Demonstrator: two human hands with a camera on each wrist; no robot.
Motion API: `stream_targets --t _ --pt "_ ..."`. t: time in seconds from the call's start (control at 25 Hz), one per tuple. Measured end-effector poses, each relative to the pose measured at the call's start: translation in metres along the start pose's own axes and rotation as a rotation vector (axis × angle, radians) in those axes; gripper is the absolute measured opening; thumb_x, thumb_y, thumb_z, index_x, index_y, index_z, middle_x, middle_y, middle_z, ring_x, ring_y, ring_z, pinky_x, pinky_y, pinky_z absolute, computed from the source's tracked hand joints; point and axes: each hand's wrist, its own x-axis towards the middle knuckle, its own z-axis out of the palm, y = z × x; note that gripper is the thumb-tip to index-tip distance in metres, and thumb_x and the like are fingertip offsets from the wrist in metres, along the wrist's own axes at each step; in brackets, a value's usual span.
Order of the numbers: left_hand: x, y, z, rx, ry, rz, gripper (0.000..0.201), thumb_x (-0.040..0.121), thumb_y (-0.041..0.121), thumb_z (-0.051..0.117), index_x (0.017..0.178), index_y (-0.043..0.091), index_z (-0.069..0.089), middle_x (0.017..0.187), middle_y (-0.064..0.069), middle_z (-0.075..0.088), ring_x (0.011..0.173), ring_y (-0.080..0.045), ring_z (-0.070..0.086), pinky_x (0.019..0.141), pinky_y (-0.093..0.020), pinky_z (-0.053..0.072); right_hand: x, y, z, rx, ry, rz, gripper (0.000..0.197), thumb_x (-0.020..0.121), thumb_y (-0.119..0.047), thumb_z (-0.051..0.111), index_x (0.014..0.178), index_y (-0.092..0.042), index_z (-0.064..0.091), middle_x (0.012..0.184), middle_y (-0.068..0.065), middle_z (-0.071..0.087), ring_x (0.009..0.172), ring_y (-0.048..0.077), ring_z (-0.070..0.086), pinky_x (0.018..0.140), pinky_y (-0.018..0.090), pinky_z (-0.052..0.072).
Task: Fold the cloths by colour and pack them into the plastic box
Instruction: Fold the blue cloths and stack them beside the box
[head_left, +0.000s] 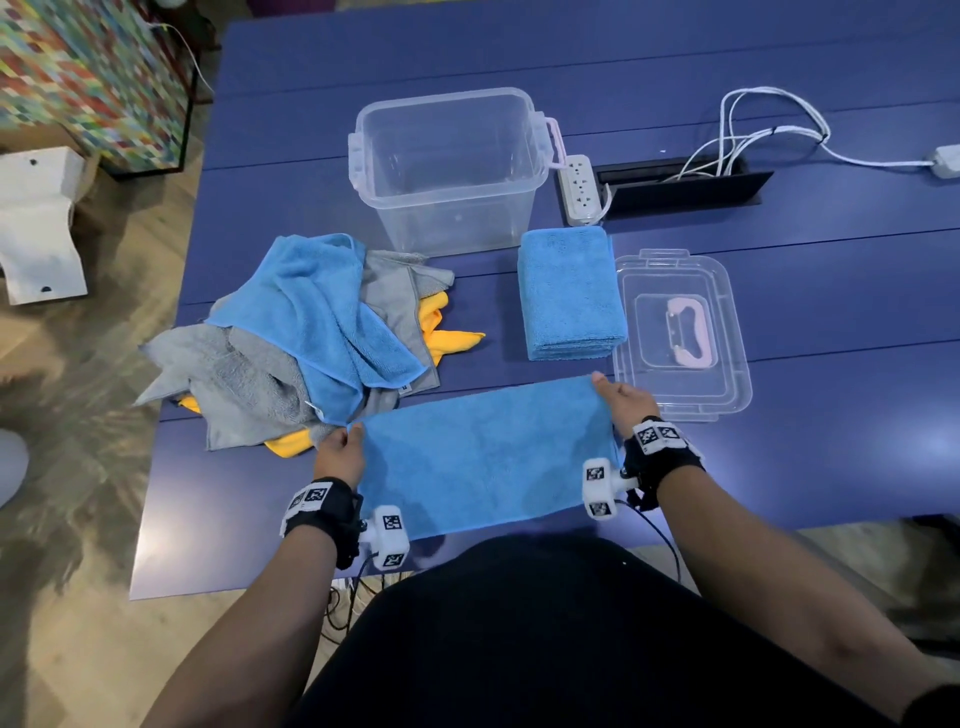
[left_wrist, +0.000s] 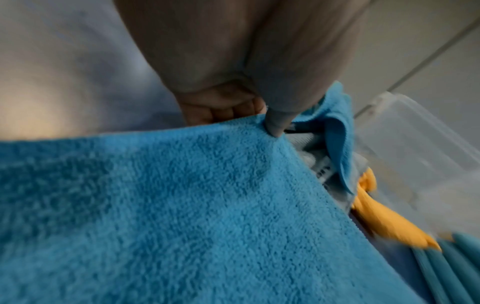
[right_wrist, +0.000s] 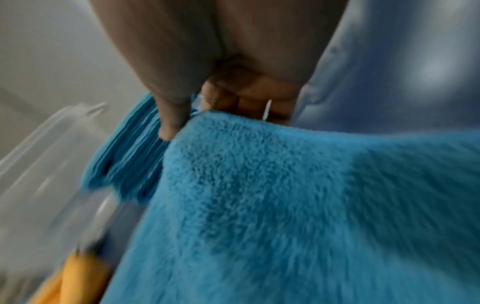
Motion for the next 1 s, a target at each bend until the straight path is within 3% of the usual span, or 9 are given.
stream_targets --t 0.08,0.16,0.24,0.32,0.48,0.56,0.68,0.76,1.0 --pt "0.002 0.000 -0.001 -0.038 0.013 -0.045 0.039 0.098 0.042 0.050 0.082 0.006 0.052 0.079 -0.013 0.051 0.074 -0.022 0.049 0.066 -0.032 0.036 0.006 0.005 -0.001 0.238 -0.140 0.077 0.051 0.063 -0.051 0.084 0.101 -0.020 0.069 0.096 0.004 0.073 0.090 0.025 0.068 0.085 0.039 0.053" --pt "0.004 0.000 -0.001 -0.076 0.011 -0.066 0.047 0.093 0.049 0.054 0.083 0.004 0.056 0.078 -0.011 0.054 0.073 -0.023 0.051 0.067 -0.033 0.040 0.002 -0.002 0.000 0.209 -0.200 0.063 0.051 0.076 -0.016 0.080 0.123 -0.010 0.059 0.104 0.011 0.070 0.093 0.029 0.067 0.084 0.042 0.055" --pt "0.008 -0.004 0.000 -0.102 0.007 -0.055 0.054 0.089 0.054 0.057 0.086 -0.001 0.058 0.080 -0.013 0.062 0.075 -0.025 0.058 0.073 -0.038 0.048 0.002 -0.006 0.002 0.004 -0.084 -0.005 0.038 0.084 -0.005 0.070 0.120 -0.006 0.057 0.098 0.011 0.066 0.086 0.025 0.063 0.075 0.033 0.054" --pt "0.009 -0.006 0.001 -0.114 0.019 -0.039 0.051 0.090 0.051 0.058 0.086 0.000 0.061 0.083 -0.014 0.066 0.078 -0.026 0.061 0.078 -0.040 0.051 0.002 -0.005 0.003 -0.118 0.063 -0.038 0.026 0.087 -0.014 0.069 0.111 -0.010 0.060 0.096 0.008 0.065 0.083 0.021 0.060 0.070 0.026 0.048" --pt "0.010 -0.006 0.005 -0.184 0.058 -0.041 0.053 0.084 0.058 0.061 0.084 0.005 0.066 0.081 -0.009 0.065 0.076 -0.022 0.058 0.081 -0.039 0.052 0.009 0.004 0.001 -0.154 0.096 -0.023 0.020 0.086 -0.025 0.071 0.103 -0.017 0.063 0.104 0.004 0.069 0.091 0.022 0.065 0.085 0.033 0.053" --pt "0.008 -0.001 0.008 -0.212 0.036 -0.048 0.050 0.083 0.059 0.062 0.090 0.010 0.069 0.084 -0.002 0.066 0.080 -0.020 0.060 0.083 -0.039 0.051 0.006 0.006 0.000 -0.139 0.133 -0.030 0.016 0.086 -0.027 0.070 0.098 -0.019 0.061 0.102 0.005 0.069 0.090 0.022 0.065 0.081 0.031 0.052" --pt "-0.004 0.010 0.010 -0.361 -0.101 -0.072 0.029 0.089 0.024 0.070 0.113 0.009 0.064 0.104 -0.005 0.069 0.091 -0.023 0.065 0.082 -0.037 0.053 0.002 0.008 -0.002 -0.077 0.131 -0.047 0.024 0.086 -0.024 0.071 0.106 -0.014 0.063 0.100 0.005 0.066 0.088 0.020 0.062 0.077 0.027 0.047" --pt "-0.010 0.013 0.007 -0.384 -0.150 -0.044 0.022 0.090 0.003 0.065 0.112 0.004 0.061 0.104 -0.008 0.069 0.089 -0.024 0.065 0.079 -0.035 0.053 0.002 0.011 -0.004 -0.062 0.070 -0.045 0.034 0.084 -0.019 0.073 0.115 -0.015 0.062 0.103 0.006 0.069 0.091 0.022 0.065 0.082 0.032 0.052" --pt "0.001 0.000 0.007 -0.258 -0.075 -0.008 0.006 0.090 0.015 0.068 0.093 0.010 0.065 0.094 -0.006 0.072 0.093 -0.029 0.068 0.087 -0.043 0.055 -0.009 0.009 0.002 -0.228 0.196 -0.110 0.027 0.091 -0.017 0.063 0.118 -0.016 0.062 0.094 0.004 0.066 0.091 0.024 0.064 0.079 0.027 0.049"
